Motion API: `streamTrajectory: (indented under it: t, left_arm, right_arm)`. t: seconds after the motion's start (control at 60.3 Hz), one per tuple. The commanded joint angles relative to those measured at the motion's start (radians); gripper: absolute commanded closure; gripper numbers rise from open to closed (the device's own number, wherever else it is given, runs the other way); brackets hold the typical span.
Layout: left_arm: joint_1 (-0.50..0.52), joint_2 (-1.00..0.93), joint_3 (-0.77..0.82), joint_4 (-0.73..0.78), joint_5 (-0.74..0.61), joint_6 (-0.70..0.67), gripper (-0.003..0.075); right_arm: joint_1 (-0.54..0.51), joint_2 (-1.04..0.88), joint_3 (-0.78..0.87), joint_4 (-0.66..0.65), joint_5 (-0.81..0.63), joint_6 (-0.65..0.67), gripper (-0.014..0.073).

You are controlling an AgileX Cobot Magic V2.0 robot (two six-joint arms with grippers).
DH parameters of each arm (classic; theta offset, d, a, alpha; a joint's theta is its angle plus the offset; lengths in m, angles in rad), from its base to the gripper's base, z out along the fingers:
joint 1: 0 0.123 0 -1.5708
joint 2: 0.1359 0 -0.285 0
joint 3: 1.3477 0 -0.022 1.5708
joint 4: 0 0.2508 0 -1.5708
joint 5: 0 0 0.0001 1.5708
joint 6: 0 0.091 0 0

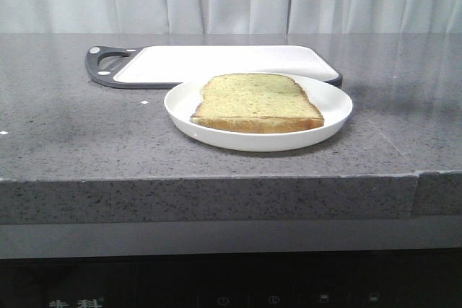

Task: Left arm grabs bread, right arm adds lettuce
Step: 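Carry the lettuce to the bread on the plate and release it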

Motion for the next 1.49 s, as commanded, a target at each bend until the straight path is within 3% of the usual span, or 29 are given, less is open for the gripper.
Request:
streamTrajectory:
  t: [0.0,0.166,0.464,0.796,1.028,1.194,1.31,1.36,1.476]
  left_arm:
    - [0.001,-0.006,-0.03,0.013,-0.061,-0.01,0.0741]
    - [0.001,-0.006,-0.03,0.013,-0.065,-0.01,0.0741]
    - [0.001,-0.006,-0.03,0.013,-0.067,-0.01,0.0741]
    - [0.001,-0.006,-0.03,0.013,-0.067,-0.01,0.0741]
    - [0.001,-0.006,-0.03,0.013,-0.067,-0.01,0.0741]
    - [0.001,-0.006,-0.03,0.013,-0.067,-0.01,0.0741]
    - [0.001,-0.006,-0.03,-0.002,-0.05,-0.01,0.0741]
    - [0.001,-0.006,-0.03,-0.022,-0.036,-0.01,0.0741]
    - [0.001,0.01,-0.035,-0.064,-0.027,-0.018,0.0741]
  right_arm:
    - [0.035,-0.087,0.103,0.071,-0.133,-0.008,0.0547]
    - [0.087,-0.088,0.222,0.071,-0.205,-0.008,0.0547]
    - [0.104,-0.012,0.234,0.067,-0.242,-0.009,0.0545]
    - [0.104,-0.006,0.229,0.066,-0.223,-0.009,0.0266]
    - [0.104,-0.037,0.229,0.042,-0.237,-0.009,0.0248]
    - [0.104,-0.099,0.228,0.04,-0.26,-0.009,0.0183]
    - [0.104,-0.184,0.228,0.04,-0.264,-0.009,0.0231]
    - [0.104,-0.23,0.232,0.04,-0.261,-0.009,0.0309]
    - [0.104,-0.349,0.269,0.04,-0.26,-0.009,0.058]
